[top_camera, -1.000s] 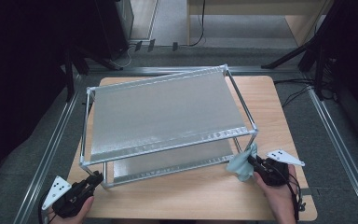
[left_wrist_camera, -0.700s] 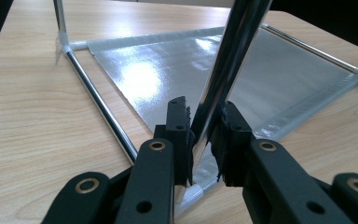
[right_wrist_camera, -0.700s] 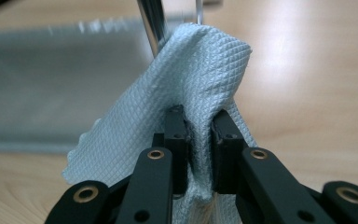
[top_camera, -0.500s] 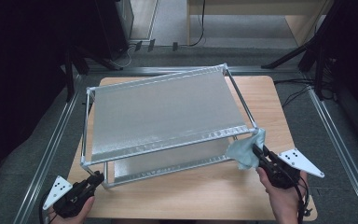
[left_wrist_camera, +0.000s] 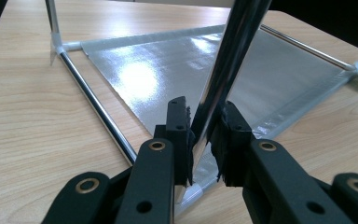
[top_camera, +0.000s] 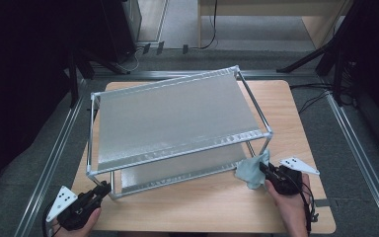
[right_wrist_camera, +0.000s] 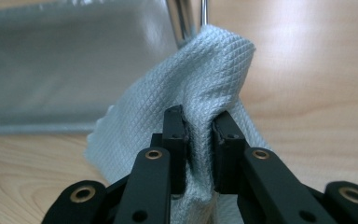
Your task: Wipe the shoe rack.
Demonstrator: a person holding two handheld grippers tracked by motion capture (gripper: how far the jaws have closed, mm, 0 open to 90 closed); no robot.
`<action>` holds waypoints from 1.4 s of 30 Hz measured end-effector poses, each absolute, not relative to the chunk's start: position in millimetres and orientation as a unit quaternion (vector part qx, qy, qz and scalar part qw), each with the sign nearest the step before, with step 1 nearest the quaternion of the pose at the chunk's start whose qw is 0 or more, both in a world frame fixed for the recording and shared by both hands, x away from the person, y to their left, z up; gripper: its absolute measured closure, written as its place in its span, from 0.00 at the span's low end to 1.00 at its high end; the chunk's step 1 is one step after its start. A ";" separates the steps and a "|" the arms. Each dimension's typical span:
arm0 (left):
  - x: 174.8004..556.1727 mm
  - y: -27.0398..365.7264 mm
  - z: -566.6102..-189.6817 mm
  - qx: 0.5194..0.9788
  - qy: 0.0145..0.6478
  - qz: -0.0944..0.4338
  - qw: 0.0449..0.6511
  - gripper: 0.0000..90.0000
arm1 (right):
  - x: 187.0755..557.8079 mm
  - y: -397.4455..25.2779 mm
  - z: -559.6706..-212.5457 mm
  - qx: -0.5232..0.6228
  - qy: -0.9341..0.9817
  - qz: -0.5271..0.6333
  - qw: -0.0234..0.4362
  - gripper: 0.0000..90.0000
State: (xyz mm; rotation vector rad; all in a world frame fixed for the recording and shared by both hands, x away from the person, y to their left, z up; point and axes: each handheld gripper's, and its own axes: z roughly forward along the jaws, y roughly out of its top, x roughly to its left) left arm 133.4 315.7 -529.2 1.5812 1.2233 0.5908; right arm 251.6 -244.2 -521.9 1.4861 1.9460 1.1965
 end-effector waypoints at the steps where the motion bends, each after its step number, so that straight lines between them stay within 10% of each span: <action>1: 133.5 315.5 -529.2 0.655 0.507 0.244 0.505 0.86 | 250.1 -243.4 -518.4 0.530 0.697 0.436 0.210 0.87; 11: 133.8 315.0 -529.4 0.655 0.507 0.244 0.505 0.86 | 226.6 -232.0 -468.4 0.477 0.657 0.514 0.275 0.84; 21: 134.1 314.4 -529.6 0.657 0.504 0.244 0.505 0.86 | 250.9 -208.9 -527.9 0.499 0.729 0.431 0.186 0.86; 42: 134.2 304.2 -530.7 0.667 0.489 0.231 0.513 0.86 | 266.0 -156.6 -551.1 0.461 0.774 0.382 0.208 0.88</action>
